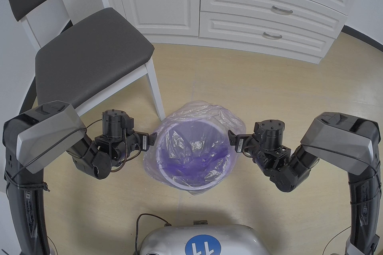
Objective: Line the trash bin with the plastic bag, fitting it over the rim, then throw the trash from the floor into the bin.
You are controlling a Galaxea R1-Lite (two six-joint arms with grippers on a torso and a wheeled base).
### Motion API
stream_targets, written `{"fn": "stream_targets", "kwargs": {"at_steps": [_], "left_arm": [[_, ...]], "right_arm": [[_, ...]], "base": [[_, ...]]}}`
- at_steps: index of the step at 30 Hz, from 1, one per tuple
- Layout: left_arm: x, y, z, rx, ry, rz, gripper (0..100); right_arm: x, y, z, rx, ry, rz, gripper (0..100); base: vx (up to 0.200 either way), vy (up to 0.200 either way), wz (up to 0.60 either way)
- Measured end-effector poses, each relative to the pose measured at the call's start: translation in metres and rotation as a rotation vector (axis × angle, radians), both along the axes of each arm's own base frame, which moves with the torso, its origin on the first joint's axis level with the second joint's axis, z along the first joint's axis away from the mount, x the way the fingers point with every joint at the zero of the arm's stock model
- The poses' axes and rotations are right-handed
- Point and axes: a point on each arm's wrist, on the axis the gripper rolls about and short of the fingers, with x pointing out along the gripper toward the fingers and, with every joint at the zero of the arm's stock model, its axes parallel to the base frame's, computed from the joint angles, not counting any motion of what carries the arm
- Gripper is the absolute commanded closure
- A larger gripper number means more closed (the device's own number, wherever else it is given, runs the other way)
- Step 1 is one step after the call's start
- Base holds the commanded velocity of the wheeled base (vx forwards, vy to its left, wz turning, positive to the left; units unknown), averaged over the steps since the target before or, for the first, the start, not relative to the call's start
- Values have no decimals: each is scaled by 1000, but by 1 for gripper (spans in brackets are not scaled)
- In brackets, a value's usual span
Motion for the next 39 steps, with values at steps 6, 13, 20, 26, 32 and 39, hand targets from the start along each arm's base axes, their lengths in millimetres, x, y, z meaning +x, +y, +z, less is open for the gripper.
{"fn": "stream_targets", "kwargs": {"at_steps": [6,13,20,26,32,39], "left_arm": [[12,1,-8,-11,-6,20,0],[26,1,-12,-90,-21,60,0],[35,-2,-15,-127,-32,84,0],[40,-2,-25,-124,-22,86,0],[41,1,-42,-88,26,90,0],[38,4,-55,-59,80,91,0]], "right_arm": [[30,2,-13,62,-41,-85,0],[48,3,-23,149,-65,-127,0],[56,6,-27,239,-74,-133,0],[61,4,-40,256,-60,-140,0],[65,1,-58,240,-28,-151,0],[69,-4,-74,227,32,-176,0]], "base": [[0,0,0],[0,0,0],[0,0,0],[0,0,0],[0,0,0],[0,0,0]]}}
